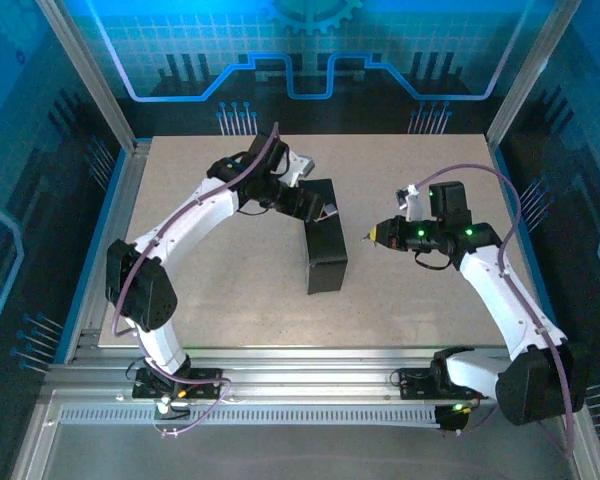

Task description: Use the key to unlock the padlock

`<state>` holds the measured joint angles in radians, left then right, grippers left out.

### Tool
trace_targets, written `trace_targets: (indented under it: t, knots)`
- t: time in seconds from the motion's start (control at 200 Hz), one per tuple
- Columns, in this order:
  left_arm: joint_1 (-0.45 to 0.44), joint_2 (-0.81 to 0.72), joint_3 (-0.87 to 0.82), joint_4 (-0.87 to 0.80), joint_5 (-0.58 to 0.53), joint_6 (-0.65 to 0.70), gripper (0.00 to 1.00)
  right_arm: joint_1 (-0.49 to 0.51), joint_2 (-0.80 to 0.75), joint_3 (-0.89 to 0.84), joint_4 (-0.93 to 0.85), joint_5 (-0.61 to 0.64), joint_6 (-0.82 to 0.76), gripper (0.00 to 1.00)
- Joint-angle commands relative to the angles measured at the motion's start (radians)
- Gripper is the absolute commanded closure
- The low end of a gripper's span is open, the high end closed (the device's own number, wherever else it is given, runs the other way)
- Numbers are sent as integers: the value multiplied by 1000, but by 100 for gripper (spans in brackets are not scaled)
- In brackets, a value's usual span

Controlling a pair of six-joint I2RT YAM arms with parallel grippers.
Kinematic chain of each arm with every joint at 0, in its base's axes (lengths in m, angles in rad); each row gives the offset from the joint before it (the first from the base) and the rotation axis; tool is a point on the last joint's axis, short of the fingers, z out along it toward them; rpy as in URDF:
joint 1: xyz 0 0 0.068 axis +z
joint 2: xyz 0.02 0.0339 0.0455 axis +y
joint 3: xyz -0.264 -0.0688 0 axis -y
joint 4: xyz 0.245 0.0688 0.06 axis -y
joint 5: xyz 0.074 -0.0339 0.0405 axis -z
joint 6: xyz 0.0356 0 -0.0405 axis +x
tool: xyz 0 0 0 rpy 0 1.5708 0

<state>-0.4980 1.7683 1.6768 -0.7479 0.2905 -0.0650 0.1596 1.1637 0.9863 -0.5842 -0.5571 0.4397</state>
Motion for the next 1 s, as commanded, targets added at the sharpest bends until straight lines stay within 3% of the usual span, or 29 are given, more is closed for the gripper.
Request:
trace_targets:
  t: [0.0, 0.145, 0.505, 0.69, 0.825, 0.995]
  knots:
    - [-68, 25, 61, 13, -74, 69, 22, -26, 9, 32, -20, -34, -23, 100]
    - [-122, 77, 113, -13, -159, 122, 21, -44, 20, 31, -1, -61, -14, 100]
    - [-125, 207, 218, -76, -249, 256, 23, -55, 49, 40, 14, -82, -14, 100]
    - [-125, 252, 238, -101, -235, 330, 42, -58, 70, 41, 23, -88, -18, 100]
    - [-126, 255, 228, -108, -225, 395, 48, -59, 93, 51, 25, -92, -24, 100]
    - [-126, 254, 221, -110, -220, 487, 68, -60, 119, 73, 19, -92, -30, 100]
